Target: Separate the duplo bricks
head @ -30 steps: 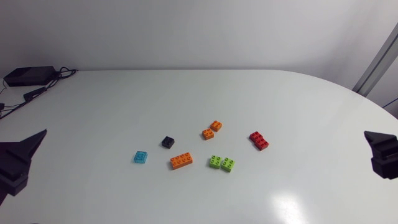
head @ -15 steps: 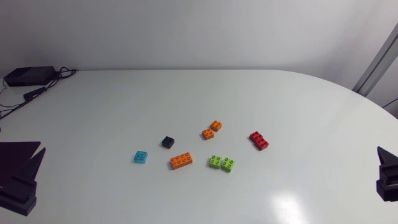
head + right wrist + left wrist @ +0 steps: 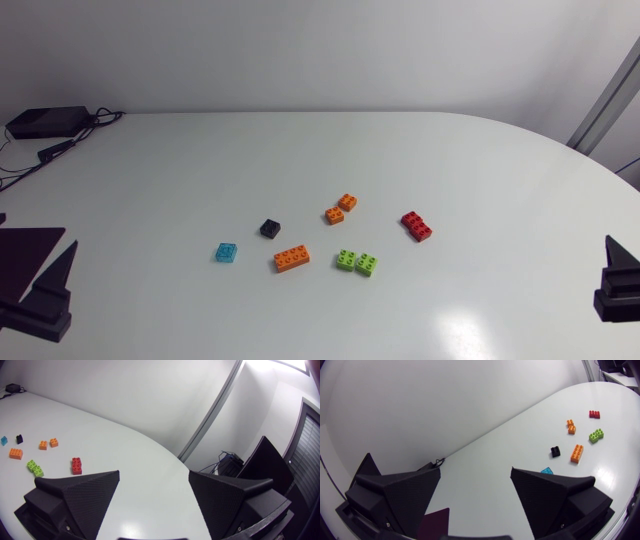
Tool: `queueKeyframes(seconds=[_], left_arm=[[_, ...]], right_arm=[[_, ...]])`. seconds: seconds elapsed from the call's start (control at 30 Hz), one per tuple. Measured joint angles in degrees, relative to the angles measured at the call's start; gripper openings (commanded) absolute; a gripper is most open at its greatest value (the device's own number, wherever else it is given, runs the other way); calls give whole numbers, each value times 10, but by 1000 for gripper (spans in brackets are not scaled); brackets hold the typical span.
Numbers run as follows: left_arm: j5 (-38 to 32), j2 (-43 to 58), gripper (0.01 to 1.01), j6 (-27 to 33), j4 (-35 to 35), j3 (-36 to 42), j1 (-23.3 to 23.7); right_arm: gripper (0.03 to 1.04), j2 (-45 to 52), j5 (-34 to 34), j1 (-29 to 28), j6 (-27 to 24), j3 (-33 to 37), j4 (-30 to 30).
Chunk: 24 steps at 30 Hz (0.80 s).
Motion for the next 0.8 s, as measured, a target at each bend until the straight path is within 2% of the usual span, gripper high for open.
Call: queueKeyframes(seconds=[0.47,0.8], left_arm=[[0,0,980,16,106,-90,-2],[0,0,980,32,183,-137,-6]], right_arm=[[993,-22,-31,-3,-20,-47,20],[993,-22,-69,4,-21,-79,80]])
